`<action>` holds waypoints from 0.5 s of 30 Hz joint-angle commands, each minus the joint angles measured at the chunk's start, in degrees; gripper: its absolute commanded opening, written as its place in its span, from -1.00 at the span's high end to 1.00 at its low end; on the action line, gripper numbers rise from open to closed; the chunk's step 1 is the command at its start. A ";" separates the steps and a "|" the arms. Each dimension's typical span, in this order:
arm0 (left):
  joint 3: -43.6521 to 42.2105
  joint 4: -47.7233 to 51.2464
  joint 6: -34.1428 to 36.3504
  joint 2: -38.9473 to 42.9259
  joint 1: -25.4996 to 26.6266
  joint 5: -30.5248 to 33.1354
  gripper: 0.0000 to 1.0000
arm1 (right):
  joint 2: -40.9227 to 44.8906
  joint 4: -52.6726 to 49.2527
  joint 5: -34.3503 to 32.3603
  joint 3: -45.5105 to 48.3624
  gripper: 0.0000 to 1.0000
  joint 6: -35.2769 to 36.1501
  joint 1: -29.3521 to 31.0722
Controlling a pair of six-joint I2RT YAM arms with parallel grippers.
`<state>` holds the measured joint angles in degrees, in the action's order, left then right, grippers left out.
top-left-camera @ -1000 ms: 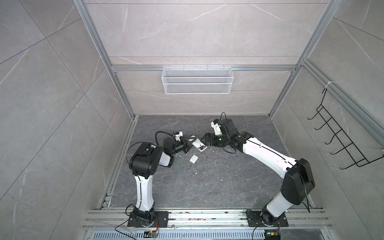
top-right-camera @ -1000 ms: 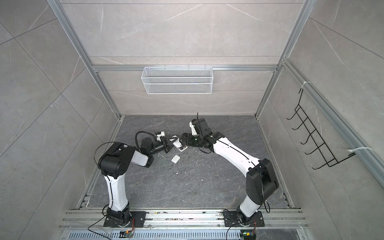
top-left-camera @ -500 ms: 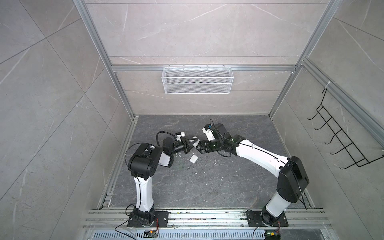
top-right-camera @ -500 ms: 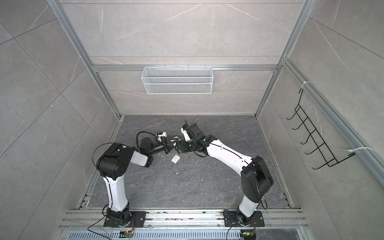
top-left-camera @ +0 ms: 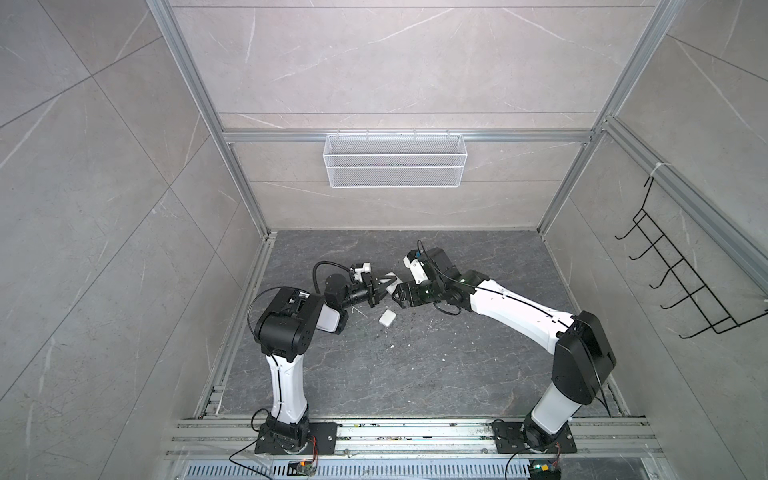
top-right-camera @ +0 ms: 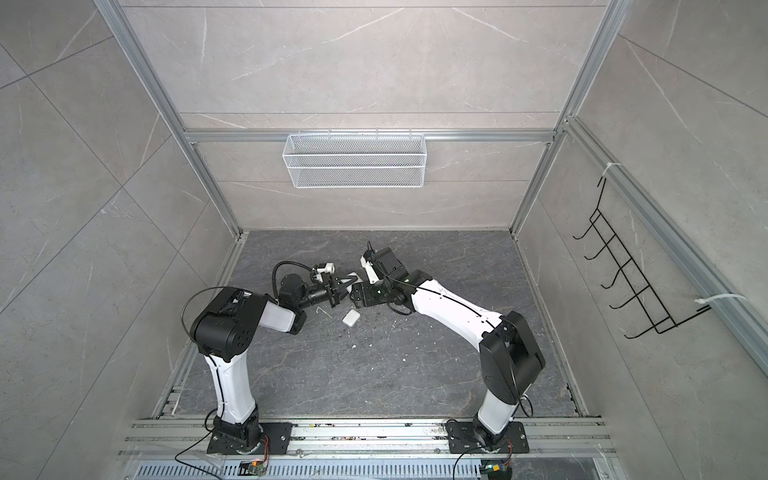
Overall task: Load the batteries into the remote control
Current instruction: 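Open the right gripper and press the black-red battery down into the compartment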
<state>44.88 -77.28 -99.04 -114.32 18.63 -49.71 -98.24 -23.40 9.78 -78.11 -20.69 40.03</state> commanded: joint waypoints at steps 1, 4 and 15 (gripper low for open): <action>1.44 -3.73 -0.63 2.48 -0.07 -1.61 1.00 | -0.92 -0.74 -0.88 -1.28 -0.67 1.53 0.77; 1.35 -3.68 -0.65 2.31 -0.09 -1.63 1.00 | -0.90 -0.76 -1.23 -1.17 -0.63 1.48 0.93; 1.52 -3.75 -0.80 2.52 0.09 -1.68 1.00 | -1.84 -0.95 -1.87 -2.22 -0.39 0.65 0.93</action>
<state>44.88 -77.28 -99.09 -114.32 18.65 -49.87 -99.18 -23.40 8.75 -78.35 -19.86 40.64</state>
